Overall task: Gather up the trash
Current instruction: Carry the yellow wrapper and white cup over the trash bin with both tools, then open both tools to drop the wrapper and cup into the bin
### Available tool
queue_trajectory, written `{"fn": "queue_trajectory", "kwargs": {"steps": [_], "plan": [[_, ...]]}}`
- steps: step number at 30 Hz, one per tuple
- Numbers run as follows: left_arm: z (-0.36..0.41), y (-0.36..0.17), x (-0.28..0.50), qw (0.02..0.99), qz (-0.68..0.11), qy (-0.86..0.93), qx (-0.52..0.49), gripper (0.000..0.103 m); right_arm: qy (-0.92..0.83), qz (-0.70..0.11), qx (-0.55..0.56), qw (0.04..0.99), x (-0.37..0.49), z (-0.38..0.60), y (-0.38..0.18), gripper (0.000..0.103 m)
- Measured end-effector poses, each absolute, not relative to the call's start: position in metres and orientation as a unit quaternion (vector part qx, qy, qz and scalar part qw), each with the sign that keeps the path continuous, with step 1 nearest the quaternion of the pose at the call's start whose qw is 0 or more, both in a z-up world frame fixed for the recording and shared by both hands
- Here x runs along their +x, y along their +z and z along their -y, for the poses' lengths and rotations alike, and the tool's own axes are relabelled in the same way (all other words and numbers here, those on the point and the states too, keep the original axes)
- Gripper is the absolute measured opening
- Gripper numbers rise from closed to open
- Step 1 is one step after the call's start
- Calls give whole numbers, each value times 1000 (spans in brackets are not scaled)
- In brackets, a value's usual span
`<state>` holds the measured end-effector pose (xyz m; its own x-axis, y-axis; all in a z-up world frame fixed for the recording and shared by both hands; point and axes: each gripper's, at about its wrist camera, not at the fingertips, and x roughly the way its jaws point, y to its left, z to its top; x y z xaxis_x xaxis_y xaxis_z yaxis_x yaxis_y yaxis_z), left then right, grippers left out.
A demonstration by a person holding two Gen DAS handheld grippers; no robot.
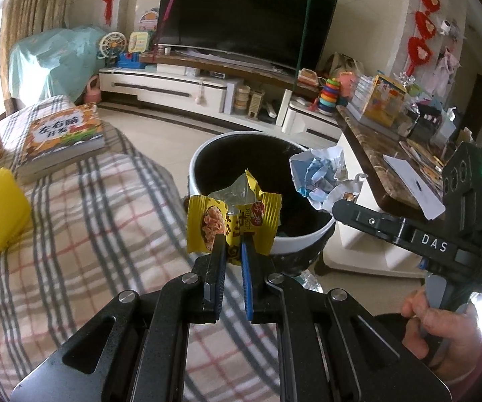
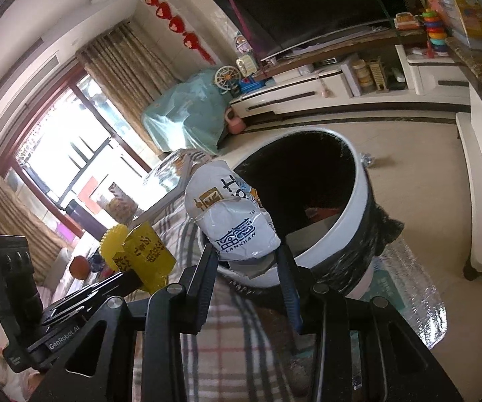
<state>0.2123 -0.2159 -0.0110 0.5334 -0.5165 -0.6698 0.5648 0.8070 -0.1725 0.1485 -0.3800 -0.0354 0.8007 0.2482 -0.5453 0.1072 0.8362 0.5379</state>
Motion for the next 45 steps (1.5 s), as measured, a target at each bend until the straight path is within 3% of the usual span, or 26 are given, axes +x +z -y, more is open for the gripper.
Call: {"fn": "queue_trajectory", "kwargs": {"steps": [34, 36, 38, 40, 42, 45], "plan": [[280, -21, 268, 866, -388, -310, 61, 10, 12, -342, 277, 898, 200, 413, -37, 40], [281, -23, 271, 864, -394, -307, 62, 20, 9, -345, 275, 898, 201, 414, -37, 41], [280, -23, 271, 866, -395, -301, 57, 43, 4, -348, 273, 897, 202, 416, -37, 45], [276, -22, 270, 870, -391, -296, 52, 59, 1, -347, 276, 897, 201, 417, -36, 54], [272, -21, 268, 872, -388, -294, 48, 60, 0, -343, 281, 896, 199, 418, -35, 66], [262, -19, 264, 875, -386, -290, 42, 60, -4, -337, 281, 899, 194, 418, -31, 68]]}}
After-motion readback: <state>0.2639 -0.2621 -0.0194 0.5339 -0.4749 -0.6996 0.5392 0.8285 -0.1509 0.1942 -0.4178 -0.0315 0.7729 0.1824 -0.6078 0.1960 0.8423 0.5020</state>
